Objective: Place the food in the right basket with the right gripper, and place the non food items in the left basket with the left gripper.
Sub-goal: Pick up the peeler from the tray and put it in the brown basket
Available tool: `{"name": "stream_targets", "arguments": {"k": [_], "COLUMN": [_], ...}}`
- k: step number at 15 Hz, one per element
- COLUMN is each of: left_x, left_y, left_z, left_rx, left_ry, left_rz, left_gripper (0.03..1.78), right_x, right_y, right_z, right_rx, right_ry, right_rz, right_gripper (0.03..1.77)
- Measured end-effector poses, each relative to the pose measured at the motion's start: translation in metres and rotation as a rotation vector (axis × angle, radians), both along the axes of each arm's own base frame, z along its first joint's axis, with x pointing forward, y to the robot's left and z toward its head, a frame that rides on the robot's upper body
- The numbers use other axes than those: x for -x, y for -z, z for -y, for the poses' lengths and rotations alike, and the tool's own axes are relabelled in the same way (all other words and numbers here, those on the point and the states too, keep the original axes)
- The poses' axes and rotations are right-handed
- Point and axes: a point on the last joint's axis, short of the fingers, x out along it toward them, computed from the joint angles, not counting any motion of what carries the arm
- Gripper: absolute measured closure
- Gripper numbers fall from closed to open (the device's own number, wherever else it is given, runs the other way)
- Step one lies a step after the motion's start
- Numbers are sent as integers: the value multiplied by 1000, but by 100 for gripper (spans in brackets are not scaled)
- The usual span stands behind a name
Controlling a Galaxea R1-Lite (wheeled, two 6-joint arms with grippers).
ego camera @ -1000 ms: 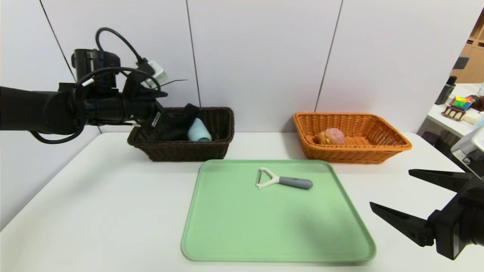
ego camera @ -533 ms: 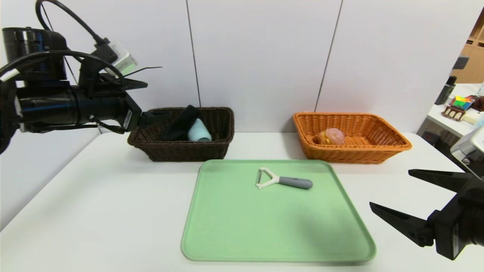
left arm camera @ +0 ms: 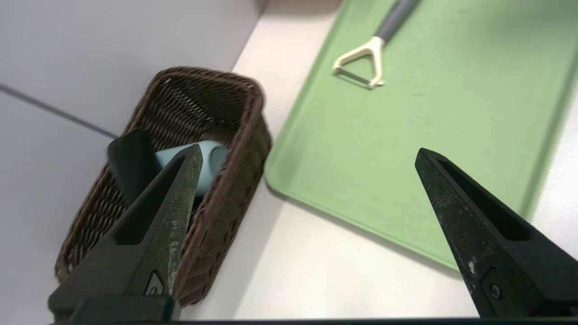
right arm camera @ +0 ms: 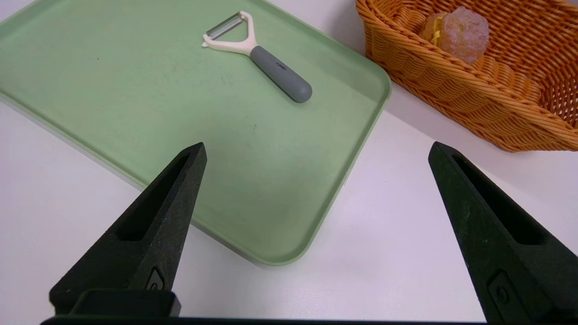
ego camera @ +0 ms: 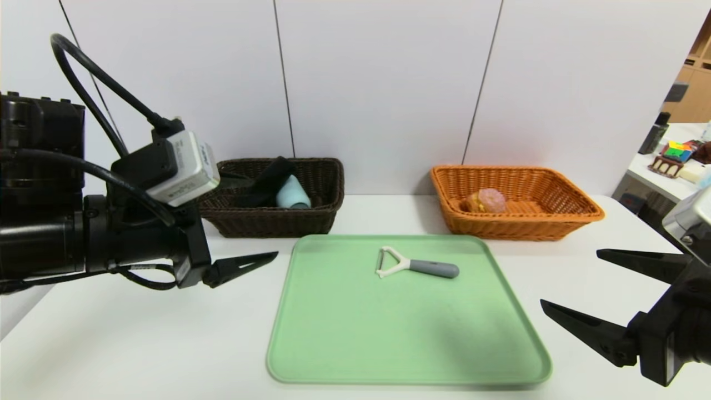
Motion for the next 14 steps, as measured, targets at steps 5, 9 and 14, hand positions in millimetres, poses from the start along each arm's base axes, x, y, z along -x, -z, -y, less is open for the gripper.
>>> {"name": "stream_targets", "arguments": {"k": [5, 9, 14], "left_x": [-3, -17, -45], "left_y": [9, 10, 16], "left_z": [21, 39, 57], "left_rx": [-79, -112, -188], "left_ry": [111, 169, 229], "left_rz": [19, 12, -6], "left_gripper": [12, 12, 12], "right_x": [2, 2, 4], "right_y": [-1, 0, 2], "right_z": [1, 0, -1], "right_rx": [-3, -2, 1], "right_ry": [-2, -9, -23], "right_rz": [6, 5, 0], "right_gripper": [11, 11, 11]}}
